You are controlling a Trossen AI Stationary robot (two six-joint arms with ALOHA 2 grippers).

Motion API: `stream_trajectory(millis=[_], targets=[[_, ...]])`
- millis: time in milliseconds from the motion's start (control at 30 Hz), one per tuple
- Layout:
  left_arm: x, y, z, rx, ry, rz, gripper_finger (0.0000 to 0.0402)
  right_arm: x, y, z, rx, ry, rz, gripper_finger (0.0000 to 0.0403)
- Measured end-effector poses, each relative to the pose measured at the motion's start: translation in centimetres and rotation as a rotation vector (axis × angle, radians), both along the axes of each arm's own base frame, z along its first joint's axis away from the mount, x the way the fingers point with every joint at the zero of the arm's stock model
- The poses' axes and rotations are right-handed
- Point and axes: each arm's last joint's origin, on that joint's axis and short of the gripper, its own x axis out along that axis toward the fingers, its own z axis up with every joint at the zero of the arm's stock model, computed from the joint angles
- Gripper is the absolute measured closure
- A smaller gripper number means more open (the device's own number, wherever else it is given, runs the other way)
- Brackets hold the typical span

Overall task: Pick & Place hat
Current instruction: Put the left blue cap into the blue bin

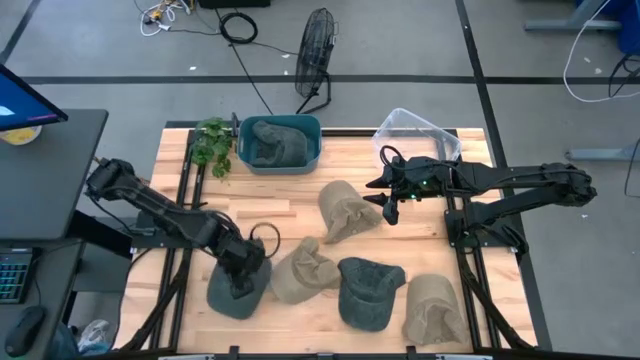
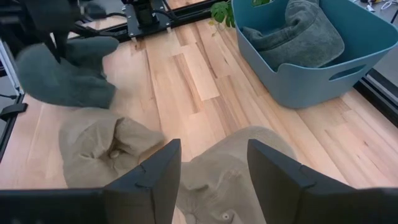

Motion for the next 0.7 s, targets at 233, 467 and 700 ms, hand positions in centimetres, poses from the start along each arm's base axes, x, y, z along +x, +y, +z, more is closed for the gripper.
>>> stream_trajectory(millis=[233, 467, 700], targets=[[0.2, 3.7, 5.3, 0.133, -0.142, 0.238, 0.0396, 0.0, 0.0, 0.0, 0.001, 0.0, -0.001, 0.0215], [0.7, 8.4, 10.0, 0.384, -0.335, 0.536, 0.0392, 0.0, 0.0, 0.0, -0.001, -0.001, 0.001, 0.0215], [1.8, 14.4, 12.1, 0.539, -0.479, 0.843, 0.0393, 0.0, 0.0, 0.0, -0.001, -0.001, 0.001, 0.0215]])
